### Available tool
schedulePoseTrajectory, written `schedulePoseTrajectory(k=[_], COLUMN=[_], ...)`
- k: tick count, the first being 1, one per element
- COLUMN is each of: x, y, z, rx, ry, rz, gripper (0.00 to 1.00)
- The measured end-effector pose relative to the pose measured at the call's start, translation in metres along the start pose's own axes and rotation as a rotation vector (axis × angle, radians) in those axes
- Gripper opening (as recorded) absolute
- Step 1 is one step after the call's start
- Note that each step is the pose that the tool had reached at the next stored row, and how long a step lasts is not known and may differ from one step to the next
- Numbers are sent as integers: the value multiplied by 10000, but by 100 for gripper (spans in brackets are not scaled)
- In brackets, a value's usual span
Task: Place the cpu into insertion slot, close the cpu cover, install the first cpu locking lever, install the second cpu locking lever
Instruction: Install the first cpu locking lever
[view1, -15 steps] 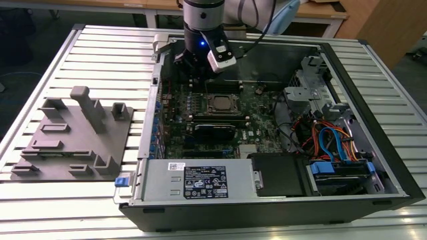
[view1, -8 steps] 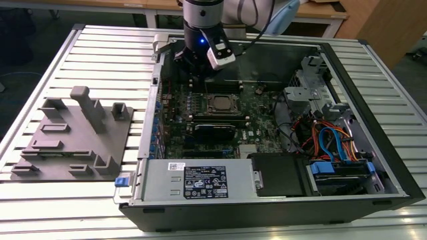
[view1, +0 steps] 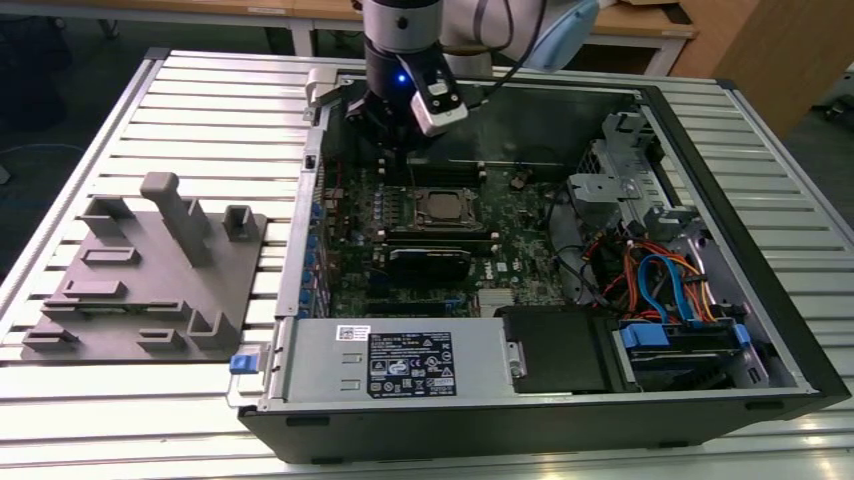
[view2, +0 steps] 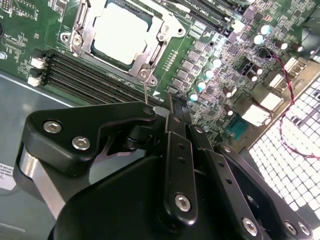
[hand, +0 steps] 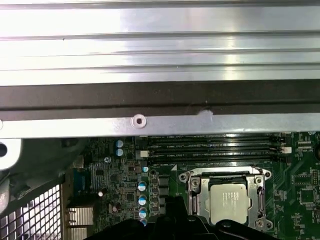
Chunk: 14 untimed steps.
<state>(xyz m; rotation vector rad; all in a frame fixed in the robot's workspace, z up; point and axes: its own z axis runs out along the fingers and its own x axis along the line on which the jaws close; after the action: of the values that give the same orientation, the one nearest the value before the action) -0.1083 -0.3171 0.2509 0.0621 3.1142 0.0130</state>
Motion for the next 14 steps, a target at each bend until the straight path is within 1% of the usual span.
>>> schedulePoseTrajectory(k=[5, 11, 14], x=[5, 9, 10], y=[26, 97, 116], z=[-15, -20, -20], rx=[-2, -1, 0], ry=[-37, -37, -37], rz=[-1, -1, -1], gripper=[10, 10, 10])
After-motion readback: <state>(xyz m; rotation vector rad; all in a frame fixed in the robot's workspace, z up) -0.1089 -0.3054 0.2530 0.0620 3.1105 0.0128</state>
